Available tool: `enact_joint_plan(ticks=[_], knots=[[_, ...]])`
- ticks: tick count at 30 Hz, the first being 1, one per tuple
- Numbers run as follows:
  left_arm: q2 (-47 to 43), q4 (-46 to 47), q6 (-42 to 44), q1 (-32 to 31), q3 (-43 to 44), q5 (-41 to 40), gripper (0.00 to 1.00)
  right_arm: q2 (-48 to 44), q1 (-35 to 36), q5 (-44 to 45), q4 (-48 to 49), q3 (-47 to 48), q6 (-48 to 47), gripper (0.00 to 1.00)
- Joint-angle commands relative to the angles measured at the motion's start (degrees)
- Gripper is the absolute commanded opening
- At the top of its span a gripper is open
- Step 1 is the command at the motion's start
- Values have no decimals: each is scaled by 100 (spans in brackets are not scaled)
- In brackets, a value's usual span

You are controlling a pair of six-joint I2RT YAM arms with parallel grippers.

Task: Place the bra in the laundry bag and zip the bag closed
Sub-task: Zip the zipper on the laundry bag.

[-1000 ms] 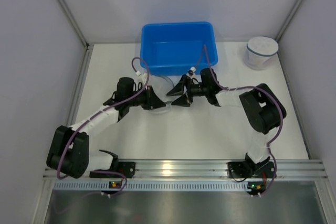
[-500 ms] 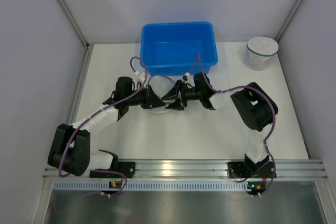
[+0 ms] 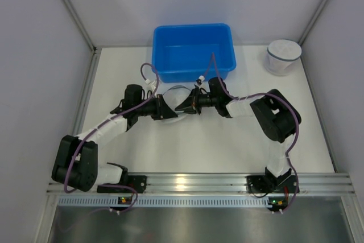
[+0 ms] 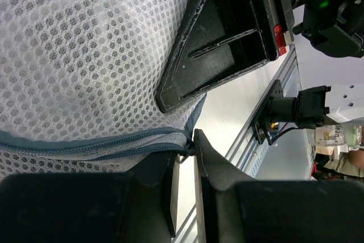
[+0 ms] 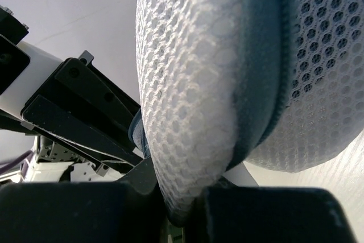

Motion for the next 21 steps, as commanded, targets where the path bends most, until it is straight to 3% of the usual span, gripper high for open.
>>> enact_joint_plan(ticks=[1,14,21], knots=[[-350,-305,213,67,124,882,5,3,-392,943,-298,165,-481,0],[-60,310,-60,76,194,803,27,-111,-313,777,185,-11,-226,0],[10,574,-174,76,168,741,28,-129,-269,759,352,-20,-165,0]])
